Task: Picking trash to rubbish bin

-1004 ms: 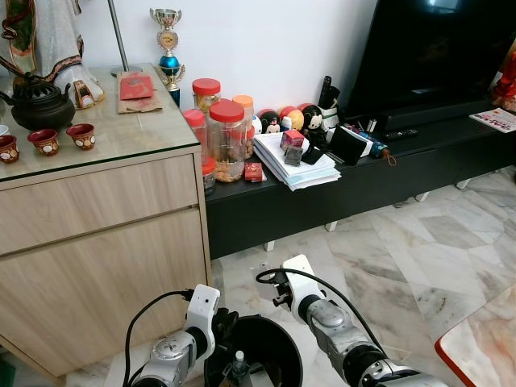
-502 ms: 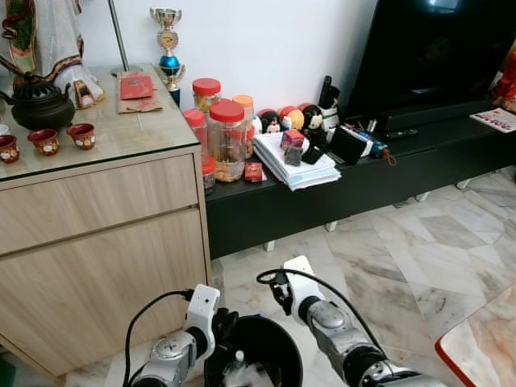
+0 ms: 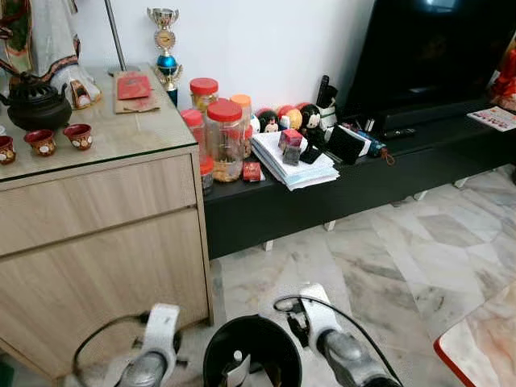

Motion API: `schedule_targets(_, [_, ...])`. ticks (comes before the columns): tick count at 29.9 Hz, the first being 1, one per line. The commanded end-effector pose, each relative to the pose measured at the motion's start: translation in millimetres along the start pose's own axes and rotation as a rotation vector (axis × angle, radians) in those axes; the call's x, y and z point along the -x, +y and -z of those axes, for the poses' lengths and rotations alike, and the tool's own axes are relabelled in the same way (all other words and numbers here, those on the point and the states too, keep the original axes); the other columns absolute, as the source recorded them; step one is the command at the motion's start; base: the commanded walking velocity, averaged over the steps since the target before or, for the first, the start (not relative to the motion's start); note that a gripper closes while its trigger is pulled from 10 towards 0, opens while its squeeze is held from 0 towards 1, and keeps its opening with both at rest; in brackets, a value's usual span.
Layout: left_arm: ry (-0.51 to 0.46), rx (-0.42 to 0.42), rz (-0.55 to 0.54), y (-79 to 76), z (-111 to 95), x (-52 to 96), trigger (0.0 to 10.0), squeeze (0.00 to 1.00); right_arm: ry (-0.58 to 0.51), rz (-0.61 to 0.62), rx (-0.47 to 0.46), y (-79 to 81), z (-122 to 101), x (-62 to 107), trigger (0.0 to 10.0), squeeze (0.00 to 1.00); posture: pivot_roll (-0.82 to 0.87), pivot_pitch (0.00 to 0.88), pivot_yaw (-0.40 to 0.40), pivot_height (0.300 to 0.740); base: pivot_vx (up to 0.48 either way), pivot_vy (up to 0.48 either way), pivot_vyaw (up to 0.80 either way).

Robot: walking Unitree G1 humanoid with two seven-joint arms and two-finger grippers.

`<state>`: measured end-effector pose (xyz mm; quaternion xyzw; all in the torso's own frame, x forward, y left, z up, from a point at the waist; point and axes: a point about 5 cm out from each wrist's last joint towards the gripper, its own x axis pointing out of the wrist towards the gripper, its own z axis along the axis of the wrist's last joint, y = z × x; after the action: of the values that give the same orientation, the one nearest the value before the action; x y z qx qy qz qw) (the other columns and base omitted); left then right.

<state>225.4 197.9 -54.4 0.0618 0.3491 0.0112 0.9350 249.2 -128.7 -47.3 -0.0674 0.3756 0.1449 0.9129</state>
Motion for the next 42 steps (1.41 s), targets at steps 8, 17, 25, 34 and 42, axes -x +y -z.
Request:
schedule_targets(8, [0.176,-0.029,-0.046,-2.7,49.8,16.4,10.0,0.00,0.147,0.102,-0.082,-23.5,51.8,16.6,10.0,0.00,0.03,0.000,-0.094,0.740,0.000,0.000,0.00])
schedule_targets(17, [0.251,-0.028,-0.069,-4.4,70.7,25.7,10.0,0.00,0.139,0.116,-0.144,-27.3,61.3,21.3,10.0,0.00,0.02,0.000,-0.095,0.740,0.000,0.000,0.00])
schedule_targets(25, [0.247,-0.012,-0.053,-7.3,72.3,26.7,10.0,0.00,0.138,0.127,-0.160,-26.7,64.1,22.3,10.0,0.00,0.02,0.000,-0.094,0.740,0.000,0.000,0.00])
schedule_targets(34, [0.247,-0.014,-0.042,-7.1,73.0,27.1,10.0,0.00,0.155,0.140,-0.167,-26.9,71.3,25.0,10.0,0.00,0.02,0.000,-0.092,0.740,-0.054,0.000,0.00])
schedule_targets(42, [0.255,-0.019,-0.032,-6.7,75.5,28.4,10.0,0.00,0.154,0.150,-0.191,-26.0,74.2,25.9,10.0,0.00,0.01,0.000,-0.083,0.740,-0.275,0.000,0.00])
